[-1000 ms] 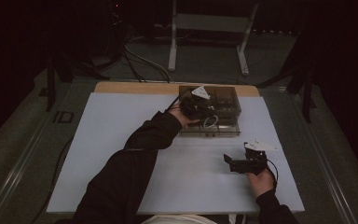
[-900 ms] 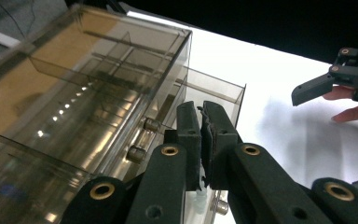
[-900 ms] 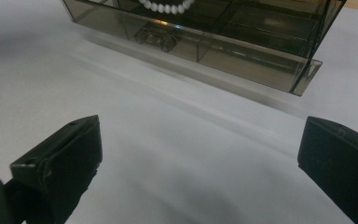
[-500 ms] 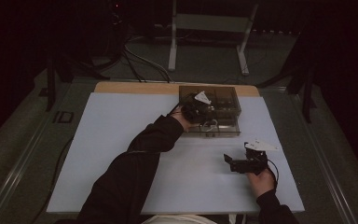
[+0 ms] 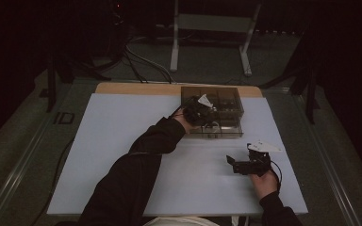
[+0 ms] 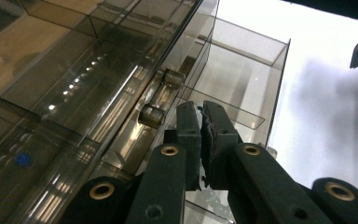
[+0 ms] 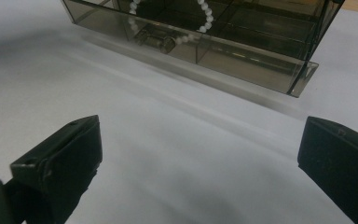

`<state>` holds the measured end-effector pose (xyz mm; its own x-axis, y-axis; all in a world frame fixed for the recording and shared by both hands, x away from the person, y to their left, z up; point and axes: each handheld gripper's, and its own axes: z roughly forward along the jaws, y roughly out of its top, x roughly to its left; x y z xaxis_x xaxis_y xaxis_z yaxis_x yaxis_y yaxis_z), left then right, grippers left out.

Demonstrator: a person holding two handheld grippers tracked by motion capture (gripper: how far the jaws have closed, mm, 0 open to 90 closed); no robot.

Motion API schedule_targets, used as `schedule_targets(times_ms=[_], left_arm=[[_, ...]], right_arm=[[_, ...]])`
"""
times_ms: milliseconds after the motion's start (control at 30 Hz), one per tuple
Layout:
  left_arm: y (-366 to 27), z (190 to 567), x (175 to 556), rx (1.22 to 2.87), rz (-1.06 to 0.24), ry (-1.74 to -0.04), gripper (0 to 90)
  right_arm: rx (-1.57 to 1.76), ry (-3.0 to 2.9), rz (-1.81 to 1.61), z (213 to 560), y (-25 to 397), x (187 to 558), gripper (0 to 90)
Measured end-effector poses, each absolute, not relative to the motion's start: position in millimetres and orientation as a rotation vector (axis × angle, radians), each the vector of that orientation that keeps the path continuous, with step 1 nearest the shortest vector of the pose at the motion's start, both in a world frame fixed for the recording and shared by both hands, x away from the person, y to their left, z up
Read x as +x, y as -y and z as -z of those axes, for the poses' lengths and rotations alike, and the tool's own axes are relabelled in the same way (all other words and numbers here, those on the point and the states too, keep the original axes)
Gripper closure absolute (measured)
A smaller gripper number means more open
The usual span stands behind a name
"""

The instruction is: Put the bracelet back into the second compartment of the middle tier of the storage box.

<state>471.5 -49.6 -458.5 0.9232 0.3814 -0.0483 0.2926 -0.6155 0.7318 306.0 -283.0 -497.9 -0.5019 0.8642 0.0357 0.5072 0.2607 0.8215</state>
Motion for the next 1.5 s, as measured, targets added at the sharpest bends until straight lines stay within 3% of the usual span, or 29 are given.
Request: schedule_targets(times_ms=[533, 600, 833, 1300, 1500], left_arm=[[55.9, 460.7, 471.7, 2.260, -0.173, -0.428, 85.5], [53.9, 457.8, 469.5, 2.244, -0.215, -0.400, 74.1], [48.5, 441.7, 460.7, 2.196, -0.184, -0.409, 56.0], [25.7, 415.7, 443.6, 2.159, -0.135, -0.423, 36.0], [18.8, 408.4, 437.9, 2.143, -0.100, -0.439, 19.5]], right_arm=[[1.241, -2.119, -1.136, 498.1, 283.2, 306.2, 0.0], [1.242, -2.122, -1.138, 498.3, 283.3, 306.4, 0.0], [1.236, -2.122, -1.137, 498.1, 282.9, 306.5, 0.0], [1.238, -2.119, -1.135, 497.4, 281.8, 306.1, 0.0], [1.238, -2.118, -1.136, 497.0, 281.6, 305.9, 0.0]])
